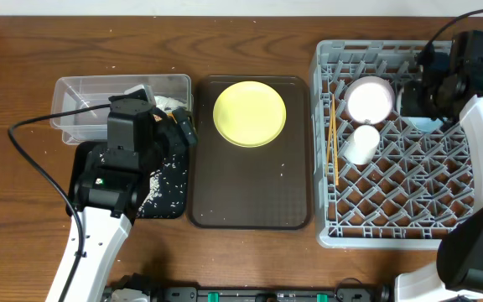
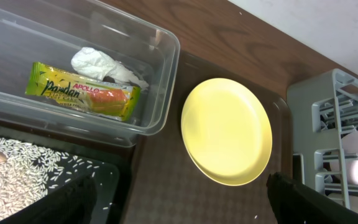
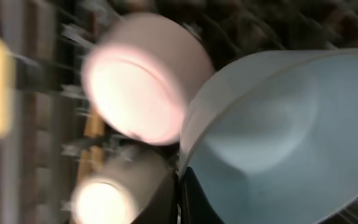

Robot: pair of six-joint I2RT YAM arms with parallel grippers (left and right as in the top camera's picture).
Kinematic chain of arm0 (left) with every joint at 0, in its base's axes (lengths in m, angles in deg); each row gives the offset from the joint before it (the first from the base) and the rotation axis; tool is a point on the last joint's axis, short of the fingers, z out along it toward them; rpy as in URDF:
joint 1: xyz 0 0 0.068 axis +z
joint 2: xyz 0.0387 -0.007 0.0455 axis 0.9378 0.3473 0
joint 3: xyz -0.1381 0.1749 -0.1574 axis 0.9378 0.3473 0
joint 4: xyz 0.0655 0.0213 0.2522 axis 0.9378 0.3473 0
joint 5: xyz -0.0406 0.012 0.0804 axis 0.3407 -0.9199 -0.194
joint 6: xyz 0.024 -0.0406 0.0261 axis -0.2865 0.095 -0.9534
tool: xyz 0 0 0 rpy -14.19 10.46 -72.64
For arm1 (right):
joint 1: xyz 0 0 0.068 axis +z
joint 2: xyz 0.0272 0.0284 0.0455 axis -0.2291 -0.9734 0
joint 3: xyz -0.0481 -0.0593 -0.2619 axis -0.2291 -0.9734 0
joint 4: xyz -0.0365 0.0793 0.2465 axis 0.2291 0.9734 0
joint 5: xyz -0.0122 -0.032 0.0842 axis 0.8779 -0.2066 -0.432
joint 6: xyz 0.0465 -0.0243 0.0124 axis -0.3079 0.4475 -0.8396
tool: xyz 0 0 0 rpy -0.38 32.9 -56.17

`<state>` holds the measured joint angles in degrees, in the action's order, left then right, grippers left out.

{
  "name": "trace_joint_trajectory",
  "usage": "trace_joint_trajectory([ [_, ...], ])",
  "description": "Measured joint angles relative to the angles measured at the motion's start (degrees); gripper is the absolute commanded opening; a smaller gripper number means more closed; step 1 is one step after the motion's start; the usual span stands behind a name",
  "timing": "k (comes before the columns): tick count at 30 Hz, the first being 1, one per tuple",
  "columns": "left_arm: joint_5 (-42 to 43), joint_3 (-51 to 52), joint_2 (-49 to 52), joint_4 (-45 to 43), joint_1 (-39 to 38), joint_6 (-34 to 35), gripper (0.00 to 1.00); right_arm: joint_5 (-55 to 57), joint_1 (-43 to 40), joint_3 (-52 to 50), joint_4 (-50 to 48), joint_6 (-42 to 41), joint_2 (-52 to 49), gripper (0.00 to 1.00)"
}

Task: Sort waste into correct bins and load items into the dishwasher rack
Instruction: 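Reposition the blue bowl in the rack and open the right gripper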

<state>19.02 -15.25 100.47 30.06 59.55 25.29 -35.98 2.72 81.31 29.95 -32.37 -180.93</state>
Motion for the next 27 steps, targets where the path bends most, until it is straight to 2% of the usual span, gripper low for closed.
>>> trace_joint_trajectory([
  [7, 0.00, 0.00, 0.00, 0.00, 0.00, 0.00, 0.90, -26.93, -8.90, 3.96, -11.47, -4.33, 0.04, 0.01],
  [11, 0.00, 0.00, 0.00, 0.00, 0.00, 0.00, 0.90, -37.62, -14.99, 2.95, -16.09, -6.45, 0.04, 0.01],
  [13, 0.00, 0.00, 0.00, 0.00, 0.00, 0.00, 0.90, -43.32, -16.87, 1.20, -20.96, -6.93, -0.15, 0.01],
  [15, 0.00, 0.00, 0.00, 0.02, 0.00, 0.00, 0.90, -52.98, -17.94, -1.46, -30.29, -7.48, -1.57, 0.01],
  [18, 0.02, 0.00, 0.00, 0.00, 0.00, 0.00, 0.90, -61.99, -18.27, -2.93, -35.63, -8.11, -4.96, 0.01],
  [22, 0.00, 0.00, 0.00, 0.00, 0.00, 0.00, 0.90, -68.63, -18.21, -4.39, -35.93, -7.93, -11.78, 0.01],
  [27, 0.00, 0.00, 0.00, 0.00, 0.00, 0.00, 0.90, -70.93, -18.23, -5.27, -35.82, -7.41, -17.70, 0.01],
])
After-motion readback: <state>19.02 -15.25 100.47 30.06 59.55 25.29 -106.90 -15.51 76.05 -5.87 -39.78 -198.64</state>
